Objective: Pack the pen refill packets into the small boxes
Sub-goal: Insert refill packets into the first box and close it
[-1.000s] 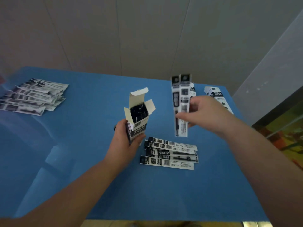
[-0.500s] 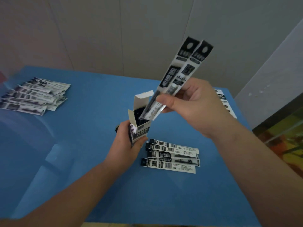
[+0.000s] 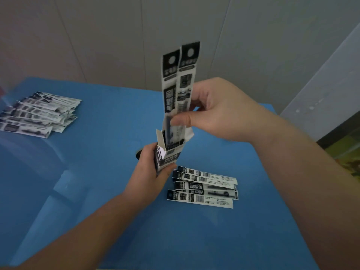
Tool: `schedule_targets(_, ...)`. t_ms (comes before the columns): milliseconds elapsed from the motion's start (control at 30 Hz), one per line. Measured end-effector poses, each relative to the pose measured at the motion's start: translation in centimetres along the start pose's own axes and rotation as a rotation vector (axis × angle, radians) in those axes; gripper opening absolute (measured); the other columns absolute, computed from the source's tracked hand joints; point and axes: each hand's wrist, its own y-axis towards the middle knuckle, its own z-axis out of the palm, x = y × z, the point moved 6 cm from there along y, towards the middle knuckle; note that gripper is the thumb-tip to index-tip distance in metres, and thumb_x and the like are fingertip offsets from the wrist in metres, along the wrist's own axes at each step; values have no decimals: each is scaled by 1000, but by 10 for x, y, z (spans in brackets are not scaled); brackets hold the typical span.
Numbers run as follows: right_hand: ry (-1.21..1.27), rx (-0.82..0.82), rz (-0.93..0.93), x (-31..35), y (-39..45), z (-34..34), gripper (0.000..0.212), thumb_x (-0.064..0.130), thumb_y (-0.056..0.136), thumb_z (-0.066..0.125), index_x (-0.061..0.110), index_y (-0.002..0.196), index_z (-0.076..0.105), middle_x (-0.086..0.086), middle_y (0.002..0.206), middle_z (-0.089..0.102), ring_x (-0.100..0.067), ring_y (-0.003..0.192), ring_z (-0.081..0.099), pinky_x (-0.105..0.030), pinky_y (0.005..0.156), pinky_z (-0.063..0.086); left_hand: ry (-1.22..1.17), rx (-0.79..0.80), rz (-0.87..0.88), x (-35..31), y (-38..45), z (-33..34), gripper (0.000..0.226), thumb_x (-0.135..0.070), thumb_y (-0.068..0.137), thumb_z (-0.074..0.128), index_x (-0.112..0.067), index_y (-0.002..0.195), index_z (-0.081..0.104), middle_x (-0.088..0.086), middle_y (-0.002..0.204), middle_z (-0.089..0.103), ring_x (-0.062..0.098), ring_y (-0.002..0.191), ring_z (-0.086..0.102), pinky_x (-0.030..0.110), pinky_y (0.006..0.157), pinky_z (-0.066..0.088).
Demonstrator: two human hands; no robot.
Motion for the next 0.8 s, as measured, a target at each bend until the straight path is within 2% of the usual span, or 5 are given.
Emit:
schedule_targets(300,-122,20,173,-34,-4,25,13,26,85,81,30,97,78,17,88,75,12,73,63,-6,65,45,-56,-7,-33,3,2,-3,66,-21,86,79,-69,108,39,-14,112,60,-7,104,61,5,78,47)
schedule_targets(433,-123,-31,120,-36,-7,22,12,33,81,83,35,90,75,23,83,66,4,72,60,-7,65,44,-53,-1,-34,2,3,-3,66,-21,86,79,-70,107,39,-13,111,60,-7,103,61,4,75,46)
schedule_targets(600,-2,-76,83,-28,-6,16,14,33,84,78,36,98,75,7,96,77,-21,91,72,-45,86,58,-42,1,-32,1,3,-2,67,-23,86,79,-71,107,37,-21,112,59,-10,106,59,2,78,44)
schedule_targets(733,-265,-36,168,-35,-3,24,12,34,82,82,27,92,79,14,68,69,9,62,59,-9,57,43,-36,-1,-24,-1,3,-2,69,-20,86,79,-71,107,37,-35,109,56,-10,104,59,2,77,44)
schedule_targets(800,-370,-24,187,-31,-1,22,16,40,81,81,26,89,77,17,61,63,13,57,53,-11,52,38,-35,1,-27,-1,2,-2,69,-20,86,79,-71,107,37,-31,110,58,-9,104,60,3,77,45)
